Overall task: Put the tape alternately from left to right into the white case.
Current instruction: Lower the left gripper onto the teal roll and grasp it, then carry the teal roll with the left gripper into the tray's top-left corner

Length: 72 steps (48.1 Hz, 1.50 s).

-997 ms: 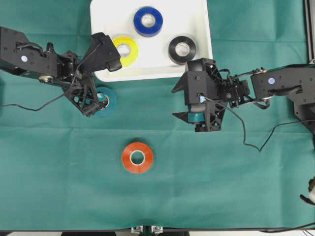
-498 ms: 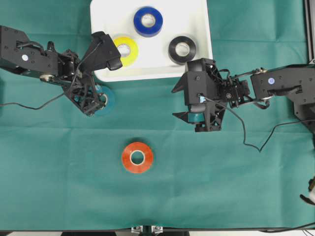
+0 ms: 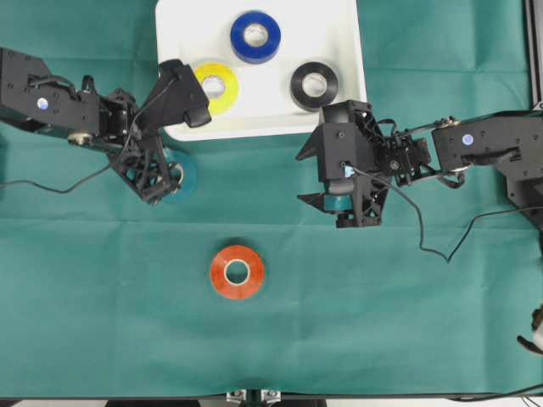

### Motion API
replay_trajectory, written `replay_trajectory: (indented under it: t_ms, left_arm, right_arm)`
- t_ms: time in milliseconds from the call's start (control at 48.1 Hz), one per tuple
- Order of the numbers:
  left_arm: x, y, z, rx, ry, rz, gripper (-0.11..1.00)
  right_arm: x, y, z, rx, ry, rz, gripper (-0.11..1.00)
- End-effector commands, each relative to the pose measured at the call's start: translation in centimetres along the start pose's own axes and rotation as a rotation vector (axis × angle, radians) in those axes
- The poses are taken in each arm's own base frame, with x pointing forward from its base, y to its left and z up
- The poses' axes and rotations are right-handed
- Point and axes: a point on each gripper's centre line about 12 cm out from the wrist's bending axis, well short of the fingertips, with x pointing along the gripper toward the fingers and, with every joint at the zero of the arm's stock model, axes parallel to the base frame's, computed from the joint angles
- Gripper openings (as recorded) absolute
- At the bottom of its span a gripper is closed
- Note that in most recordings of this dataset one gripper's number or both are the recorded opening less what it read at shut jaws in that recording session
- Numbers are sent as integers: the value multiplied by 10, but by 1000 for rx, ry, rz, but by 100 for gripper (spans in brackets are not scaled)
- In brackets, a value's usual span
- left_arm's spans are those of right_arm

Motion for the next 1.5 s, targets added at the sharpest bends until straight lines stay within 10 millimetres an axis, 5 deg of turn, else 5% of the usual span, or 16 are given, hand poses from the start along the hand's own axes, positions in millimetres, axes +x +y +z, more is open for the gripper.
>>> replay_trajectory:
  t_ms: [0, 332, 789, 1225, 1475]
  left_arm:
    - [-20, -11, 9, 15, -57, -37, -4]
    - [-49, -29, 4, 68, -95, -83, -4]
    - [-55, -26, 11, 56, -116, -85, -4]
    - [-72, 13, 54, 57, -219, -38, -4]
    - [-73, 52, 80, 64, -254, 26, -4]
  right_arm:
    - [-3, 2, 7, -2, -25, 8, 78]
    - [-3, 2, 7, -2, -25, 8, 78]
    - [-3, 2, 7, -2, -26, 9, 78]
    - [-3, 2, 7, -2, -26, 9, 78]
    - [-3, 2, 8, -2, -28, 9, 78]
